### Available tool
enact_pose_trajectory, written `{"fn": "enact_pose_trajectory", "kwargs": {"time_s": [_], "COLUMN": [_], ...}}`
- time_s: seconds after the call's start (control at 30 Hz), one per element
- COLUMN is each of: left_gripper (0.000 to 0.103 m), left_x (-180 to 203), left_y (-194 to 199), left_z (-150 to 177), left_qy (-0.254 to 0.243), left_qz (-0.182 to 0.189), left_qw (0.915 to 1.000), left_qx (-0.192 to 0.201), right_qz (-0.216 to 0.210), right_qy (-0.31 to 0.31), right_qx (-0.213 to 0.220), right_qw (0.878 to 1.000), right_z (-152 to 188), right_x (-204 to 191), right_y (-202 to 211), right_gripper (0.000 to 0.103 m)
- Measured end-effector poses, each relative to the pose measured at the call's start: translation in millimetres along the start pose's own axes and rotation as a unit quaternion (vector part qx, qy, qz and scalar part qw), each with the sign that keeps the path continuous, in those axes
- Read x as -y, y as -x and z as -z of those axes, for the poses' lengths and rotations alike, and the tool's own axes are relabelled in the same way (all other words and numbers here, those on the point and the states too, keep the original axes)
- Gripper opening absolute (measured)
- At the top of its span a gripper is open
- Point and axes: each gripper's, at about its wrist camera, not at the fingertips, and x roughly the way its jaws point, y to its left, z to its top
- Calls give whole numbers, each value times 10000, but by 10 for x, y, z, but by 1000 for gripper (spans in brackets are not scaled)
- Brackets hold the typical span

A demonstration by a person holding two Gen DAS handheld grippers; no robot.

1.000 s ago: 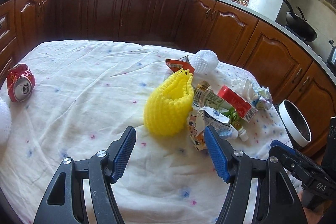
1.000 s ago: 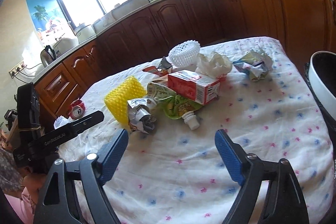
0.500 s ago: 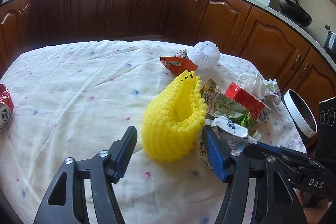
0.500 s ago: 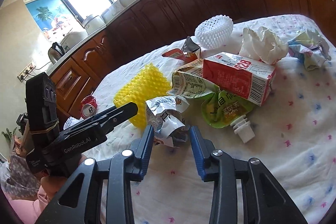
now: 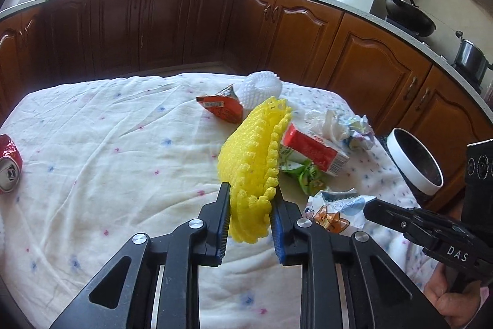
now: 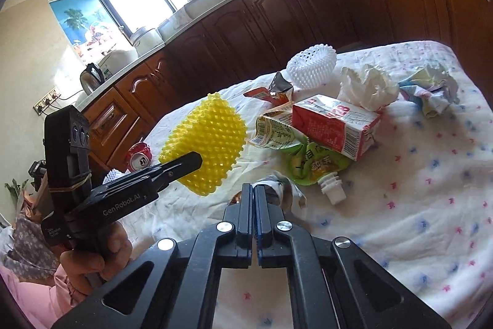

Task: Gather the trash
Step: 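Grasp the yellow foam mesh with the left tool while the right tool grasps the fox-print wrapper, then carry the mesh and wrapper over the bin and open both tools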

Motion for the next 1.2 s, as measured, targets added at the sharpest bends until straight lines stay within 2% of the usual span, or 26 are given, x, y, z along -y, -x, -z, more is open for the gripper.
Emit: {"fn": "enact_pose_trajectory", "kwargs": {"time_s": [0.23, 0.53, 1.2], "left_gripper": [22, 22, 22], "left_x": [467, 1055, 1957], "left_y": [44, -156, -621], "left_z": [38, 41, -84], "left_qy": [-345, -804, -1417], "left_qz": [385, 727, 1115], "left_qw": [9987, 9939, 9824], "left_qx": [-15, -223, -494], "right_qz": [301, 782, 1420], "right_qy": [-96, -431, -942], "right_qx": [344, 832, 1451], "right_qw": [9989, 9925, 9746], "right_z": [28, 77, 140], "right_x": [211, 585, 1268], "right_y": [517, 1101, 1851], "right_gripper": [0, 0, 0]}}
